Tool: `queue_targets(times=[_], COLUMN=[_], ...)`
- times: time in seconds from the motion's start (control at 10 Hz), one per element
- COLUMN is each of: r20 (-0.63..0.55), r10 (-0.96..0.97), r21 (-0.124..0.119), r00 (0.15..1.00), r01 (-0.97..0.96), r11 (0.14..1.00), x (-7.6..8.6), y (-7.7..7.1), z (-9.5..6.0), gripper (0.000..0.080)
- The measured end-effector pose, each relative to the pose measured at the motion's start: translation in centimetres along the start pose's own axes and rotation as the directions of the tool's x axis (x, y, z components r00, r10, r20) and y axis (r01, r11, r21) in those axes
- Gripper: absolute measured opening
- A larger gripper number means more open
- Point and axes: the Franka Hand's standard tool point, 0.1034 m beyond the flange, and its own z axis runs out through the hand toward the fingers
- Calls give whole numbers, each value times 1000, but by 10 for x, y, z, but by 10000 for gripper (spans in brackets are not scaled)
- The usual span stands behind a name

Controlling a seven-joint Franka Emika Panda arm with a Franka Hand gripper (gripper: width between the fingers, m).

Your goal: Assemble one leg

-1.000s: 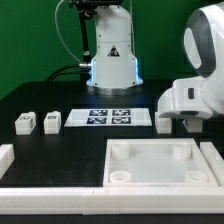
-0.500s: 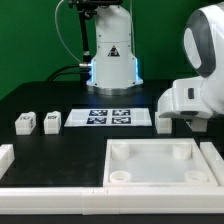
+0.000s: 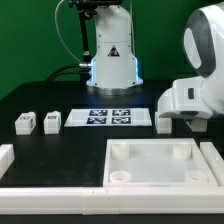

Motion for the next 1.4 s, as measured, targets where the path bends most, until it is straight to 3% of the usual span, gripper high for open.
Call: queue_targets(times=[0.1, 0.2, 0.4, 0.5, 0.6, 0.7, 0.9, 1.0, 1.1, 1.2, 1.3, 1.4], r20=[13, -11, -24, -90, -262, -341, -544, -583, -656, -725, -809, -886], r10=[-47, -70, -94, -75, -71, -66, -54, -124, -149, -127, -128, -108], r21=[-5, 9, 20, 26, 35, 36, 47, 8, -7, -3, -23, -31], r00=[999, 998, 995, 993, 962, 938, 837, 803, 740, 677, 574, 450], r01=[47, 70, 94, 77, 84, 83, 95, 158, 191, 181, 188, 176], r11=[999, 998, 995, 997, 996, 996, 994, 987, 981, 983, 982, 984], x=[-8, -17, -50, -56, -45, -46, -39, -43, -39, -31, -22, -19], y=[13, 32, 64, 68, 62, 63, 62, 79, 108, 110, 110, 112], z=[-21, -51, -91, -109, -109, -105, -117, -133, -184, -209, -234, -238], gripper=[291, 291, 291, 291, 291, 291, 291, 291, 291, 291, 291, 291])
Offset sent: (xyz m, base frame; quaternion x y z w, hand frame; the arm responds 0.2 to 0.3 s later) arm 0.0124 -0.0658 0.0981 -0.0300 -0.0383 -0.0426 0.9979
